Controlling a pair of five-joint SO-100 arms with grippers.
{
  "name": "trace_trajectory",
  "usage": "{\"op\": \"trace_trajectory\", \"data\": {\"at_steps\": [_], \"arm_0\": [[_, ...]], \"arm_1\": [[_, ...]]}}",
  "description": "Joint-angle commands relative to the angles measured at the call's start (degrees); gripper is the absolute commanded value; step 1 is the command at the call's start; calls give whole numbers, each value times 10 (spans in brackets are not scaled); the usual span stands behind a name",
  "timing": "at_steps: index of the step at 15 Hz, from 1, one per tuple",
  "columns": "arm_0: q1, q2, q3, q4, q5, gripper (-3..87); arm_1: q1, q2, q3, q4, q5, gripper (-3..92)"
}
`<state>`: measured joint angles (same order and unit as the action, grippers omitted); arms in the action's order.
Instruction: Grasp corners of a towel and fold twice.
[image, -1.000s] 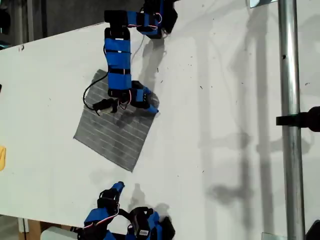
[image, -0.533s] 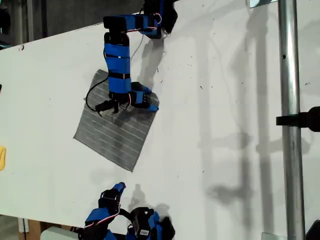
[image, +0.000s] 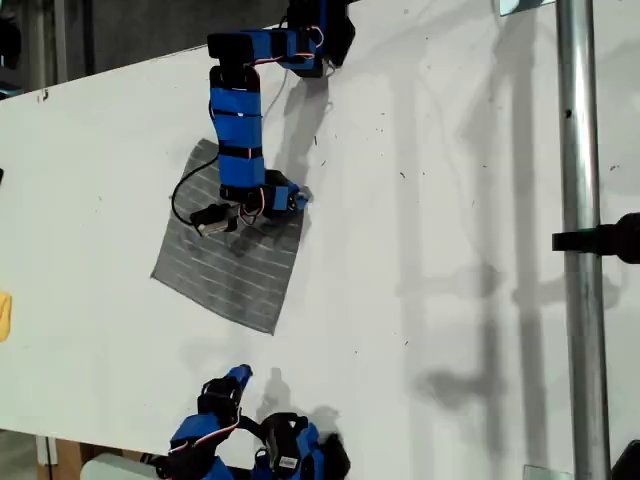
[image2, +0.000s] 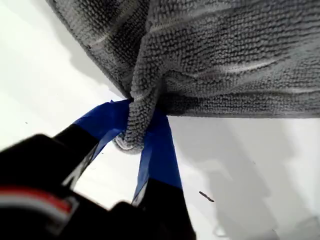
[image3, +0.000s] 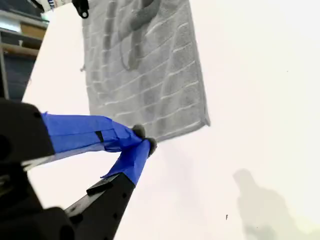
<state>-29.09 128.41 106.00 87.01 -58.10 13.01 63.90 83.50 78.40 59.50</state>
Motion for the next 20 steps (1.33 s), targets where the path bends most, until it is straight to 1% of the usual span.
{"op": "trace_trajectory", "data": {"at_steps": [1,2,3,4,5,6,8,9,10,13,14,16,20], "arm_0": [[10,-89,-107,24,4,-29],[11,-131,-153,35,8,-29],[17,-160,-192,29,61,-29],[17,-189,-229,40,109,-27],[12,-204,-259,56,132,89],[15,-207,-268,55,151,277],[11,-216,-280,54,192,336],[9,-226,-272,49,200,349],[5,-231,-240,20,200,345],[5,-274,-139,-97,187,323],[5,-301,-123,-127,184,317],[-8,-371,-115,-162,181,319],[-62,-456,-112,-202,198,319]], "arm_1": [[-7,11,-33,-1,-4,-2],[-9,11,-34,1,-4,-2],[-11,14,-34,2,-4,-2],[-15,17,-34,3,-2,-2],[-17,18,-34,3,0,-2],[-18,21,-34,3,1,-2],[-22,23,-34,2,2,-2],[-23,24,-34,0,2,-2],[-24,24,-34,0,3,-2],[-25,27,-34,-1,4,-2],[-25,32,-34,0,4,-2],[-25,42,-34,1,4,-2],[-31,62,-30,5,7,-2]]}}
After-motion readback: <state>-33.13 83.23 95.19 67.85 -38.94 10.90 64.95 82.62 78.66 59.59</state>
